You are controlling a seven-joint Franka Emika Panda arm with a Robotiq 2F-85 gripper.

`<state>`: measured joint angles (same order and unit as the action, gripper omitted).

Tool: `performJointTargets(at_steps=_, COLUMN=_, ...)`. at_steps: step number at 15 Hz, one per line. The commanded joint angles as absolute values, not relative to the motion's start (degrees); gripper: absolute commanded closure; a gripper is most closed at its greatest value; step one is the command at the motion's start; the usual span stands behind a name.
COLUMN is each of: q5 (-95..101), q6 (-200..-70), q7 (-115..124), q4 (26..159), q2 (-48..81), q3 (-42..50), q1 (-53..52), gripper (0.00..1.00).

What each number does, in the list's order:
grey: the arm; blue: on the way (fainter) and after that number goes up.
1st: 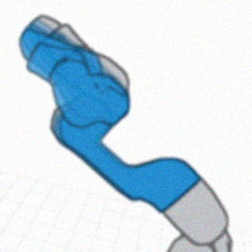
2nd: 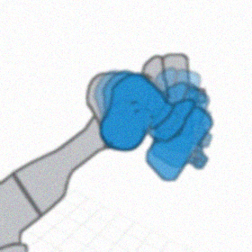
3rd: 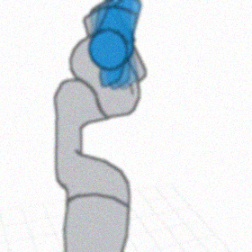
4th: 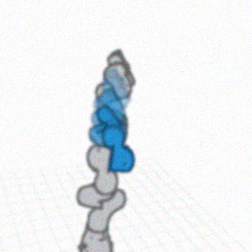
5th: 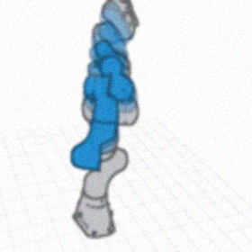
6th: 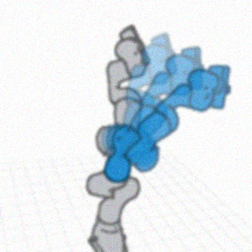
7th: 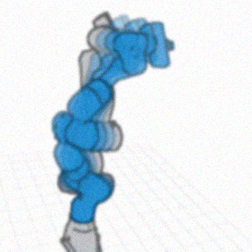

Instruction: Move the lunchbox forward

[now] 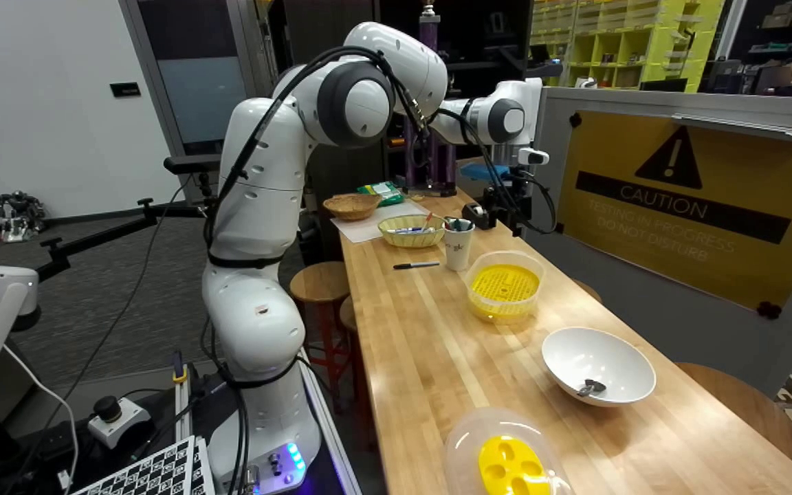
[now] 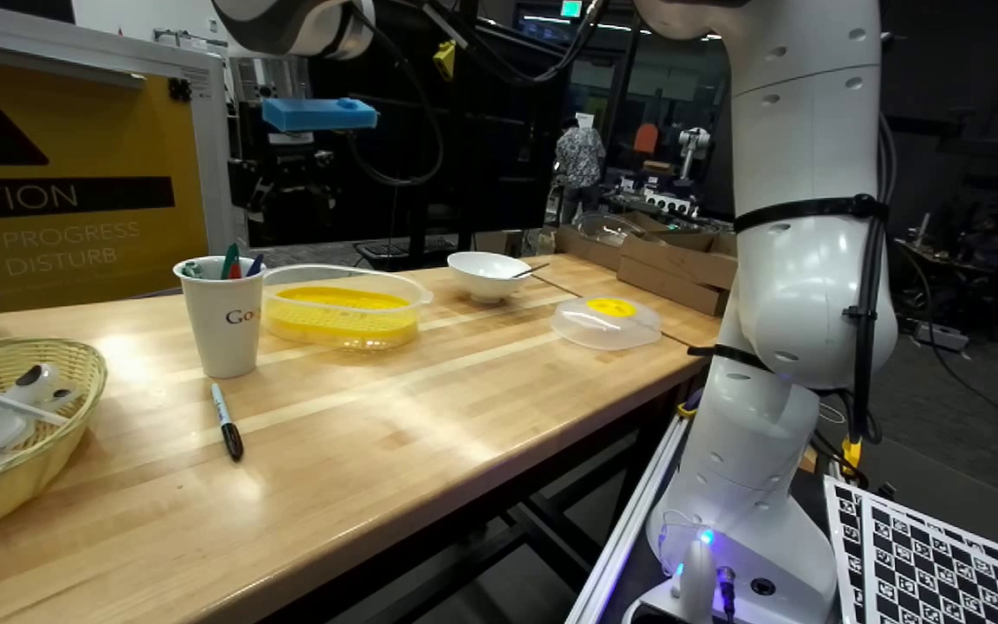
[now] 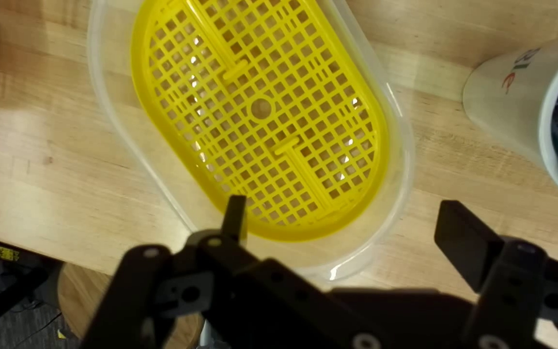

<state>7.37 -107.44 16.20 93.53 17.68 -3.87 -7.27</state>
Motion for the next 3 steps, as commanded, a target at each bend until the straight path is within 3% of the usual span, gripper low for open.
performJointTargets(at_steps=1, q5=7.22, q6=-107.25, q7=16.10, q4=93.36, q2=17.70, q3=-3.44, q1=-7.67, gripper=0.00)
performJointTargets(at_steps=3, q5=7.22, q6=-107.25, q7=16.10, q4=93.36, q2=17.70, q3=-3.44, q1=-7.67, gripper=0.00)
